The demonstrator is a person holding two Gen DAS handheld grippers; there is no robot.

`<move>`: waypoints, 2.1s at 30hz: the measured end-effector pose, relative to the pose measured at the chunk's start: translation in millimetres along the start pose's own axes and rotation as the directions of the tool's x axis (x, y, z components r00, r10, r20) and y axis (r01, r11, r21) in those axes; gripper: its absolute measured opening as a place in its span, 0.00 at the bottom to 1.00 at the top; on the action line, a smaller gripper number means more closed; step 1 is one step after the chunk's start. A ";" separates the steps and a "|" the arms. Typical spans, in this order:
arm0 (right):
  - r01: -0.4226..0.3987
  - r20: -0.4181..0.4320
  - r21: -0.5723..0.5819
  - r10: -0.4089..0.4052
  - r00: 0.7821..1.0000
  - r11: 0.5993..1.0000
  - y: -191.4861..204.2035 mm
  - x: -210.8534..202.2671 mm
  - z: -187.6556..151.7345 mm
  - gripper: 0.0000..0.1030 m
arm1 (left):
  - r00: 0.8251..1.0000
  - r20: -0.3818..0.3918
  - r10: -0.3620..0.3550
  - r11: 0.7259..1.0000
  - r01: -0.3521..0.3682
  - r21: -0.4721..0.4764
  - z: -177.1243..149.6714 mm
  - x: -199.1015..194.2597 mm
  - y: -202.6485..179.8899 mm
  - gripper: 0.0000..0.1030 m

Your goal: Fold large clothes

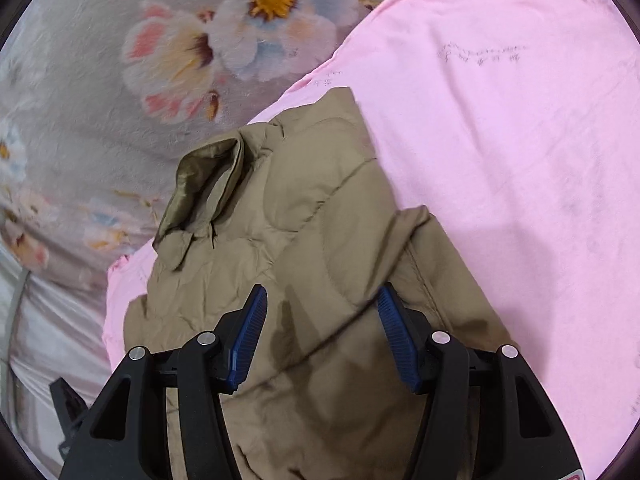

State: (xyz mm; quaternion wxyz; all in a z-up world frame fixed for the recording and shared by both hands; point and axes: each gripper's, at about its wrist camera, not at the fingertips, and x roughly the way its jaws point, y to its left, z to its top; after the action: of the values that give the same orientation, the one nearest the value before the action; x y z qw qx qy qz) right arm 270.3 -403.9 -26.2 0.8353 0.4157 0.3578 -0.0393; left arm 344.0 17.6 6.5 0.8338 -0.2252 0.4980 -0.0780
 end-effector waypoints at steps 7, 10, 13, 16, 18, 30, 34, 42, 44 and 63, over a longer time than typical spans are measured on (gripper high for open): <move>-0.061 0.119 -0.047 0.066 0.991 0.997 26.5 -9.7 17.5 0.08 | 0.985 0.168 0.037 0.994 -0.053 0.094 41.9 -26.1 -17.8 0.02; -0.040 0.190 -0.165 0.071 0.979 0.985 51.8 -26.0 12.6 0.08 | 0.966 0.251 0.061 0.983 -0.101 0.151 52.1 -40.8 -22.6 0.02; 0.078 0.145 -0.235 -0.045 0.988 0.969 57.6 -4.3 5.8 0.07 | 0.958 0.247 0.143 0.960 -0.195 0.202 49.2 -18.9 -17.0 0.02; 0.160 0.086 -0.251 -0.143 0.986 0.955 47.3 21.5 -4.0 0.07 | 0.949 0.222 0.226 0.931 -0.277 0.237 32.9 18.0 -5.7 0.02; 0.173 0.057 -0.246 -0.164 0.985 0.954 39.9 32.5 -8.4 0.07 | 0.939 0.245 0.242 0.918 -0.304 0.256 20.6 29.1 -1.8 0.02; 0.223 0.058 -0.282 -0.215 0.975 0.933 34.1 24.4 -29.0 0.06 | 0.931 0.257 0.258 0.896 -0.330 0.297 -6.5 5.1 -3.4 0.04; 0.225 0.047 -0.279 -0.221 0.974 0.933 29.3 4.3 -49.7 0.06 | 0.936 0.247 0.250 0.898 -0.319 0.302 -32.6 -15.0 7.8 0.05; 0.222 0.037 -0.277 -0.221 0.975 0.935 17.7 -54.7 -109.6 0.07 | 0.938 0.234 0.255 0.897 -0.320 0.305 -93.1 -66.3 35.2 0.05; 0.207 0.026 -0.283 -0.209 0.978 0.937 16.5 -61.7 -116.5 0.11 | 0.938 0.234 0.255 0.900 -0.318 0.297 -100.3 -75.8 39.1 0.05; 0.160 -0.044 -0.548 -0.220 0.975 0.821 129.8 -25.2 -171.3 0.27 | 0.961 0.177 0.213 0.874 -0.269 0.405 -94.8 -38.7 -37.7 0.61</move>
State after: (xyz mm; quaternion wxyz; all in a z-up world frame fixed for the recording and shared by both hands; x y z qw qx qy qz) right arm 202.0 -201.5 7.9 0.8902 0.1268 0.4375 0.0022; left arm 246.5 -30.3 16.3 0.8957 0.0214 0.4393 -0.0656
